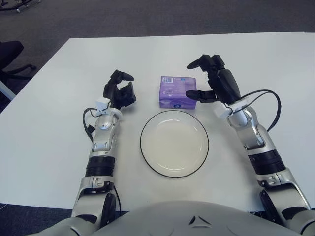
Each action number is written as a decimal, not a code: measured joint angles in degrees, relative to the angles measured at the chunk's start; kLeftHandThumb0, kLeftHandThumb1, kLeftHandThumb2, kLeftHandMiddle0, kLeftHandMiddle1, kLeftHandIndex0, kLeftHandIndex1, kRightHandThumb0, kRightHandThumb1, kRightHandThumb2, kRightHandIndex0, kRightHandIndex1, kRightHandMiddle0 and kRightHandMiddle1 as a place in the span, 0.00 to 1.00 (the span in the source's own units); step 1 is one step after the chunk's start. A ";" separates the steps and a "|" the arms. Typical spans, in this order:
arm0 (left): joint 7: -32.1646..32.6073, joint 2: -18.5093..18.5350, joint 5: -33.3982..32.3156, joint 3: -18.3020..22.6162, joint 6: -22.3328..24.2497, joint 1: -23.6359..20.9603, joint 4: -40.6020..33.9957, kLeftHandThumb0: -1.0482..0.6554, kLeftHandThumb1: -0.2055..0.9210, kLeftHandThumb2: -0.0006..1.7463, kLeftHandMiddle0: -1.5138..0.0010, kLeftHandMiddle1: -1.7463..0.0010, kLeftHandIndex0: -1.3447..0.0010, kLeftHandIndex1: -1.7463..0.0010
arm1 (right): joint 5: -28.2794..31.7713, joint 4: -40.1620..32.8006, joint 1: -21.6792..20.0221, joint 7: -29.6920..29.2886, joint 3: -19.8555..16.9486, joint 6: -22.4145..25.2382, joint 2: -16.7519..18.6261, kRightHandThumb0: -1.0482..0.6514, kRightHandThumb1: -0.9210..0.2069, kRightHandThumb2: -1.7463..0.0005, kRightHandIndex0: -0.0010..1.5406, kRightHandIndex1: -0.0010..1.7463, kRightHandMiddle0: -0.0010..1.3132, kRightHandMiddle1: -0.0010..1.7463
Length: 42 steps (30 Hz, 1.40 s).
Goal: Put the tissue paper into the plate.
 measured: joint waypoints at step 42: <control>0.14 -0.02 0.05 -0.20 -0.30 0.00 0.01 0.38 0.71 0.56 0.27 0.00 0.70 0.00 | -3.79 6.72 -7.54 13.45 8.19 4.93 0.10 0.00 0.00 0.55 0.00 0.00 0.00 0.20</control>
